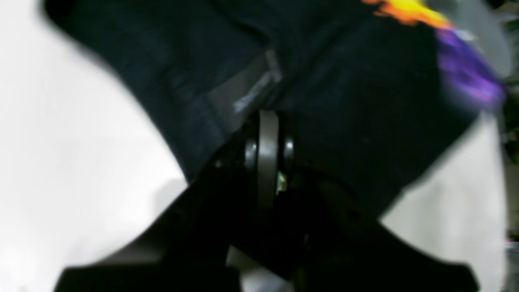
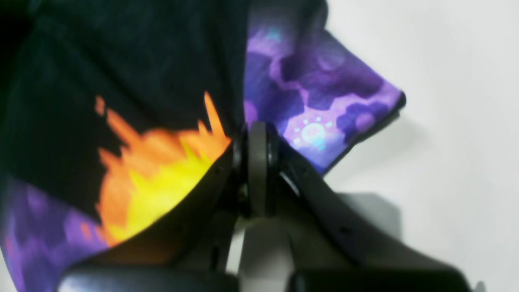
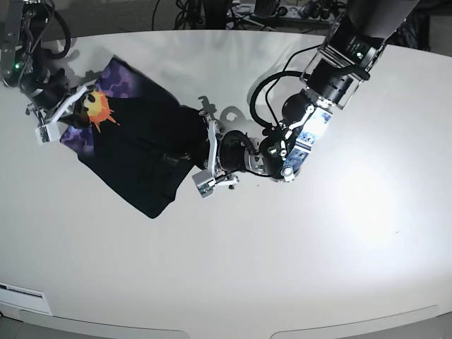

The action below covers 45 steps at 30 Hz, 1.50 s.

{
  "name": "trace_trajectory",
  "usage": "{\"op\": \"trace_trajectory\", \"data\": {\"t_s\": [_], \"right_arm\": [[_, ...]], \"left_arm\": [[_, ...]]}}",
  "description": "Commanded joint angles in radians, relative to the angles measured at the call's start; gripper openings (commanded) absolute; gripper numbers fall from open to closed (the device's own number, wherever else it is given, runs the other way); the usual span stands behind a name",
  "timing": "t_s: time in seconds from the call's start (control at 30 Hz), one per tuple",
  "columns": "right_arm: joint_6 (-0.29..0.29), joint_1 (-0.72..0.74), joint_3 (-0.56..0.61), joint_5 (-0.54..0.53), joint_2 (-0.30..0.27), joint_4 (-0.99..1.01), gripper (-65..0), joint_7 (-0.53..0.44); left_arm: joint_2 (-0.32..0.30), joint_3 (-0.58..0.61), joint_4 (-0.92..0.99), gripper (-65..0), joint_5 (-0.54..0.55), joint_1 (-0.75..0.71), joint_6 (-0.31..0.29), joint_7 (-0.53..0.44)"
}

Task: Fold the T-shirt properly
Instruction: 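Flip the folded bundle over with both grippers, exposing the sun print, then press the folded shirt flat with the left gripper and release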

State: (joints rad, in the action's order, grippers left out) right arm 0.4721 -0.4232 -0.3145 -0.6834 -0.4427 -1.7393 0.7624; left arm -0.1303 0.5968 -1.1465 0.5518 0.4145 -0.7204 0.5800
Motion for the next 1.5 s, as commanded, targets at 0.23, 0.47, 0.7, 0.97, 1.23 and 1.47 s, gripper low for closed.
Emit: {"op": "trace_trajectory", "data": {"t_s": [0.23, 0.47, 0.7, 0.97, 1.23, 1.47], "right_arm": [[0.025, -0.198, -0.053, 0.006, 0.239, -0.244, -65.0, 0.050], [0.059, -0.197, -0.053, 0.008, 0.339, -0.412, -65.0, 0.045], [-0.022, -0.180, -0.053, 0.232, 0.304, -0.602, -65.0, -0.007], [-0.247, -0.184, -0.053, 0.454, 0.290, -0.595, -65.0, 0.028], [-0.280, -0.183, -0.053, 0.452, 0.290, -0.484, -65.0, 0.068], [-0.209, -0.183, -0.053, 0.344, 0.293, -0.386, -65.0, 0.073]], "left_arm": [[-0.010, -0.004, 0.003, -65.0, -0.202, 0.083, 0.097, -0.199], [-0.004, -0.005, 0.001, -65.0, -0.254, 0.194, 0.053, -0.235], [-0.010, -0.130, -0.150, -65.0, 0.150, 0.276, 0.022, 0.190], [-0.119, -0.208, -0.210, -65.0, 0.543, 0.220, 0.022, 0.708], [-0.180, -0.044, -0.192, -65.0, 0.256, 0.088, 0.104, 0.593], [-0.152, -0.041, -0.192, -65.0, 0.161, 0.079, 0.104, 0.467]]}}
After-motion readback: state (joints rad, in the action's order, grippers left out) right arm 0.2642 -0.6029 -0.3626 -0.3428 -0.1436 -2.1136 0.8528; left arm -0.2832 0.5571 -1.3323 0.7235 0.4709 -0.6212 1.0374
